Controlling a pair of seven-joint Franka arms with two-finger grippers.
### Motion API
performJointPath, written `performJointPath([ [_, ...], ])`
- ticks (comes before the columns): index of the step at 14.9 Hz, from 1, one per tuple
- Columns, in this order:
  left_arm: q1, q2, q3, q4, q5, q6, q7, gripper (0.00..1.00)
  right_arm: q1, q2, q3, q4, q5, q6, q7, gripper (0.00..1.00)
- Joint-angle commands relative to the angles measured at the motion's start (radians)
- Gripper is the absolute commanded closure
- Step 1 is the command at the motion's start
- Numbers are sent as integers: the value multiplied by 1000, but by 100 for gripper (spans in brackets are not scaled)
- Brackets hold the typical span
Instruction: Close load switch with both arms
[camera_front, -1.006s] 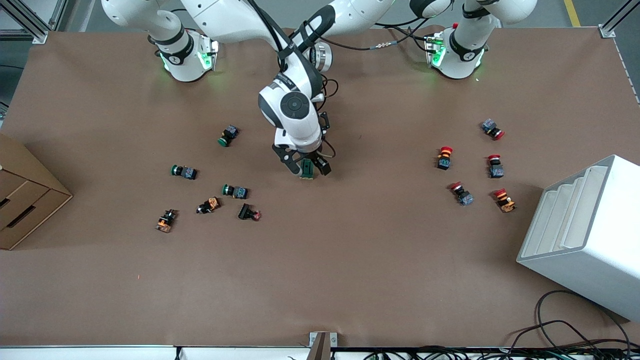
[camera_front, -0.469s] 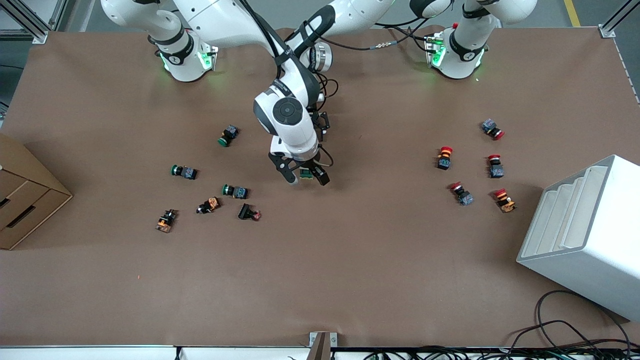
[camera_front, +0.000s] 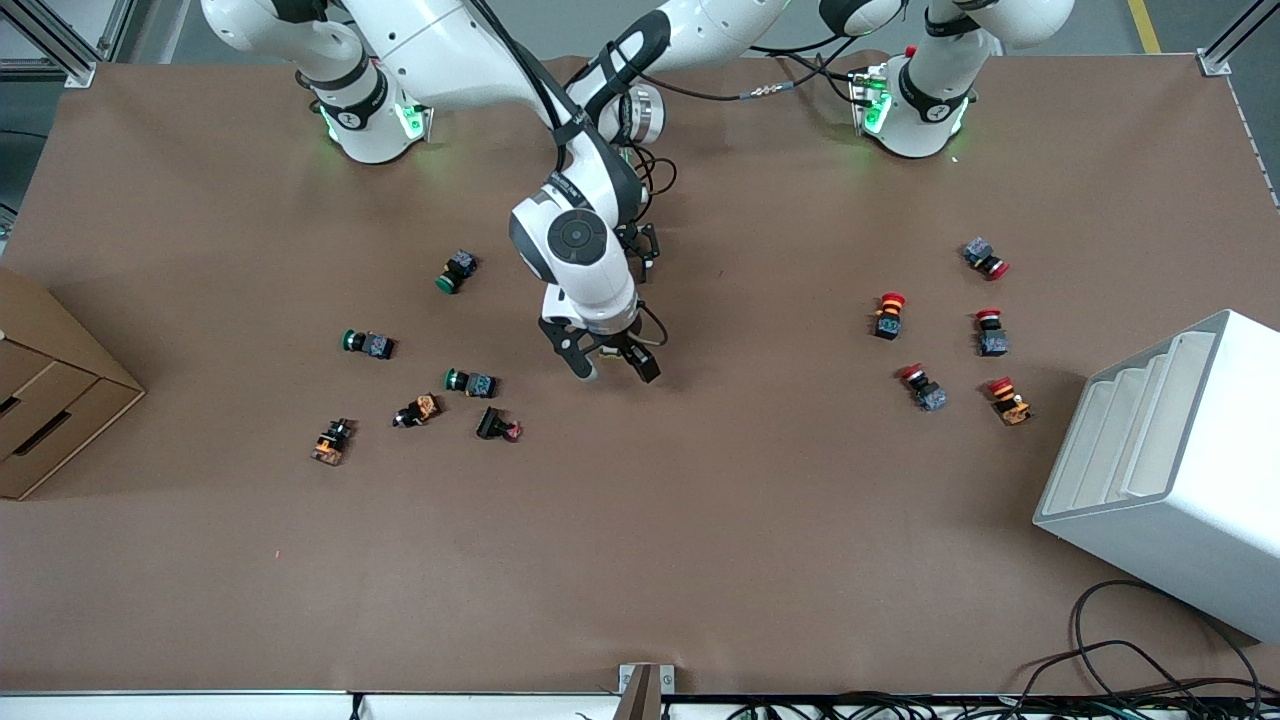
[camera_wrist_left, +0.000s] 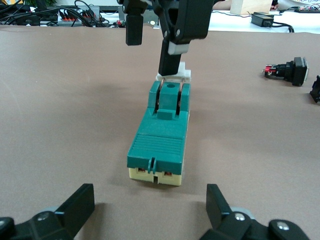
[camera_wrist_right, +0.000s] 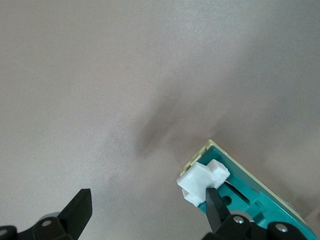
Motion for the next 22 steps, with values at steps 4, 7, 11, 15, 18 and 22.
performJointPath([
  [4,-1,34,5,-5,-2,5,-29,1,-31,42,5,40,-10,7,-48,0],
  [7,0,27,5,-4,-6,5,0,3,-32,50,5,41,-12,7,-52,0],
  [11,8,19,2,13,-16,5,30,1,-83,44,5,96,-6,-14,-101,0],
  [15,17,8,1,27,-38,10,42,1,-167,42,6,207,1,-157,-221,0],
  [18,22,5,-2,94,-149,17,146,1,-251,30,8,239,1,-255,-449,0],
  [22,49,-27,-4,206,-335,17,379,1,-378,-56,3,235,-2,-431,-786,0],
])
